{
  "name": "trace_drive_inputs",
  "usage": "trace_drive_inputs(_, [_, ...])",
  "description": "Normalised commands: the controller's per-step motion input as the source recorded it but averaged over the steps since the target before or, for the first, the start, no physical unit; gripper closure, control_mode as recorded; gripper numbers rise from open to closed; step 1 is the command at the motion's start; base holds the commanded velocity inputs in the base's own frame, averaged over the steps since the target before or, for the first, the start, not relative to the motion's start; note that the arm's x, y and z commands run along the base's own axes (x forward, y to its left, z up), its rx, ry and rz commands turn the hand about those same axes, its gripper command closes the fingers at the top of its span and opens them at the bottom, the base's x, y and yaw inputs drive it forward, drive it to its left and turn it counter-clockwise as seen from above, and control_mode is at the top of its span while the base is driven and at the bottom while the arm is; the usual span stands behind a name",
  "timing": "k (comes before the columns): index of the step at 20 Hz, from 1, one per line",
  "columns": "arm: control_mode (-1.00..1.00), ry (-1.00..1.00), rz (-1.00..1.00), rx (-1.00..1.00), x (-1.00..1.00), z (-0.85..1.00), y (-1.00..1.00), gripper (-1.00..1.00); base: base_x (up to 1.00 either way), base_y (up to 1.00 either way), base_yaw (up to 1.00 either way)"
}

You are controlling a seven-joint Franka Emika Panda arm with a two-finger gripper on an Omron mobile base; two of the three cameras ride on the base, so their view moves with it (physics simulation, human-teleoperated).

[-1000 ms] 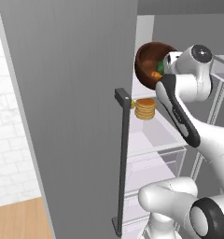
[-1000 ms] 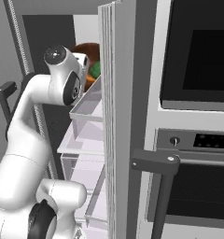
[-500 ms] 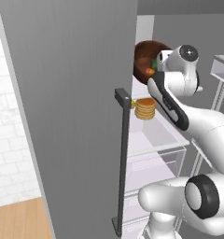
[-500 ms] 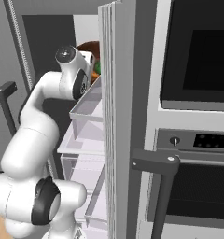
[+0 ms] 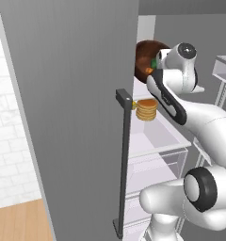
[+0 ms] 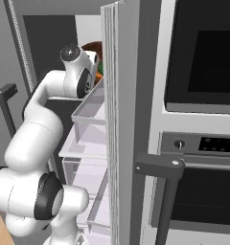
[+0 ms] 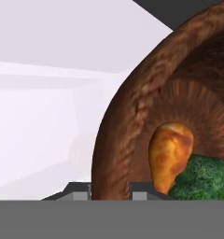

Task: Pick the chicken drumstick and broccoli from their plates and place them in the bowl. Then put the bowl in the fridge.

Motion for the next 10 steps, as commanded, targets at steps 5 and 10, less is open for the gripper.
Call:
trace_drive_inputs(5, [-1.00,-0.02,0.00,0.00,0.23,-0.06,0.00,1.00,0.00,0.00,0.00])
trace_drive_inputs(10, [-1.00,-0.05,0.00,0.00,0.23,0.00,0.00,-1.00,0.00,0.00,0.00])
